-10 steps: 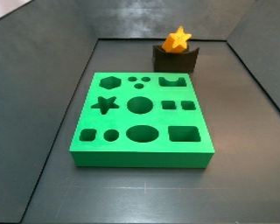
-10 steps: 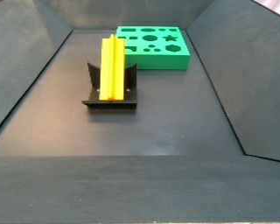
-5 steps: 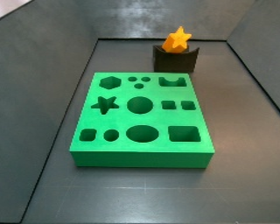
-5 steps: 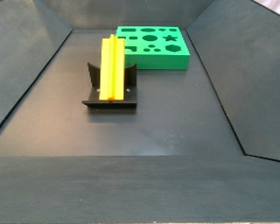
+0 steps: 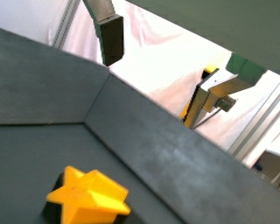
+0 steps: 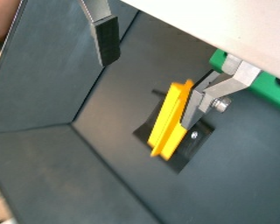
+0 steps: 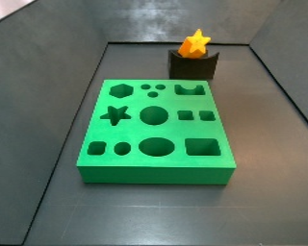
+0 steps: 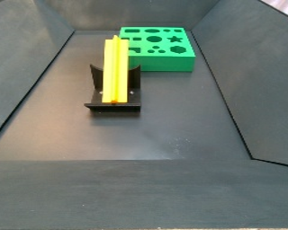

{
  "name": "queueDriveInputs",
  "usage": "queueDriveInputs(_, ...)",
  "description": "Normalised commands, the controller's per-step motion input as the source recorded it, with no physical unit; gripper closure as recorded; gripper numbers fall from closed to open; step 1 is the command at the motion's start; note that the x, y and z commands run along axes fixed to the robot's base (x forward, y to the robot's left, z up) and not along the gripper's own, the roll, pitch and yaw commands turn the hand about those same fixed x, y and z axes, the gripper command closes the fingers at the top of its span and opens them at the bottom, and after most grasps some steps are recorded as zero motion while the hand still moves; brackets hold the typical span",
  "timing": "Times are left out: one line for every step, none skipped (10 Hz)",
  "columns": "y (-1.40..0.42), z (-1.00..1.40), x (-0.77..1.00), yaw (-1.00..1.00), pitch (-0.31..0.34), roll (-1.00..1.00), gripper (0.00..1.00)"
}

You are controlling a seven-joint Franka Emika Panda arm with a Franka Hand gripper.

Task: Pick up the star object. Move up. Place the star object on the fixture. Regrasp the star object. Move to above the board. Insert the star object.
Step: Regrasp the star object.

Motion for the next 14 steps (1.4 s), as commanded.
queueDriveInputs(-0.05, -0.01, 0.11, 0.25, 0.174, 0.62, 0.00)
queueDriveInputs(-0.06, -0.01, 0.11, 0.27, 0.136, 0.44, 0.00)
queueDriveInputs(-0.05, -0.01, 0.11, 0.27, 0.098, 0.29, 0.00)
queueDriveInputs(-0.04, 0.00, 0.10, 0.26, 0.038, 0.20, 0.00)
queueDriveInputs(-0.05, -0.01, 0.09, 0.24, 0.002, 0.18, 0.00)
queueDriveInputs(-0.05, -0.01, 0.09, 0.21, -0.025, 0.16, 0.00)
queueDriveInputs(0.05, -1.00, 0.04, 0.15, -0.089, 0.21, 0.00)
queueDriveInputs(0.05, -1.00, 0.04, 0.11, -0.102, 0.20, 0.00)
queueDriveInputs(0.04, -1.00, 0.05, 0.09, -0.117, 0.19, 0.00)
queueDriveInputs(0.04, -1.00, 0.05, 0.04, -0.132, 0.14, 0.00)
queueDriveInputs(0.03, -1.00, 0.05, 0.01, -0.137, 0.10, 0.00)
queueDriveInputs(0.03, -1.00, 0.06, -0.02, -0.133, 0.08, 0.00)
queueDriveInputs(0.03, -1.00, 0.06, -0.03, -0.125, 0.07, 0.00)
queueDriveInputs(0.03, -1.00, 0.06, -0.06, -0.105, 0.05, 0.00)
